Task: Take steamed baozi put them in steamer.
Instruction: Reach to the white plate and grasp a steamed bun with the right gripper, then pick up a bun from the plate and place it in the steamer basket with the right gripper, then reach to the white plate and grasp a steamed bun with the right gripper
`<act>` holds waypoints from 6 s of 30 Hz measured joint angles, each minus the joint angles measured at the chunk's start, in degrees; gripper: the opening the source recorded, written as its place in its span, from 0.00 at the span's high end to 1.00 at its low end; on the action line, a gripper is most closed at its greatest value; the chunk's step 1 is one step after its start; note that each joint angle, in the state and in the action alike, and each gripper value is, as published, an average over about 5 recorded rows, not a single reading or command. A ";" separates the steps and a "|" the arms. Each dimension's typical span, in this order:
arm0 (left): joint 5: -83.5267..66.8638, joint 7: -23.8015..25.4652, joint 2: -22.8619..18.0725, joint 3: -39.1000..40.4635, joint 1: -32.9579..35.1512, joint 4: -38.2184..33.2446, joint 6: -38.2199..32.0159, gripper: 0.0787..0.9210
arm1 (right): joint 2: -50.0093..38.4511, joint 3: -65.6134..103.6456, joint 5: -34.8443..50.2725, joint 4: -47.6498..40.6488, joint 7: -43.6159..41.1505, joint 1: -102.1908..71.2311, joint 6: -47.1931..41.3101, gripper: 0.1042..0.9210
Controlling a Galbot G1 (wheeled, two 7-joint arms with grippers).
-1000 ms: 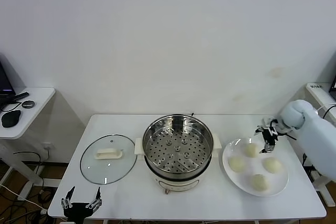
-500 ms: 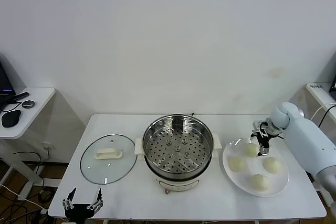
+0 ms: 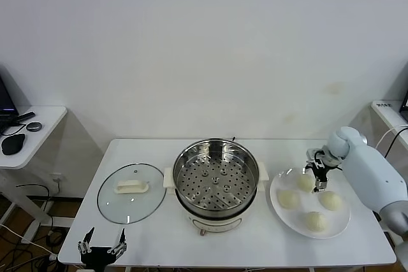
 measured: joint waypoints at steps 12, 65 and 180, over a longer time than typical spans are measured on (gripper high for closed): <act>0.21 -0.12 -0.05 0.19 0.06 0.14 -0.01 0.12 | 0.34 0.29 0.47 -0.47 0.79 0.06 -0.05 0.42; -0.51 -3.86 -0.21 -0.51 -0.80 -2.55 -0.25 0.12 | 20.00 -45.28 39.09 5.41 -4.76 41.96 35.71 0.62; -5.27 -0.98 1.08 -0.18 -2.79 -0.20 3.73 0.12 | -9.76 -21.96 18.54 27.12 2.51 1.15 -26.30 0.12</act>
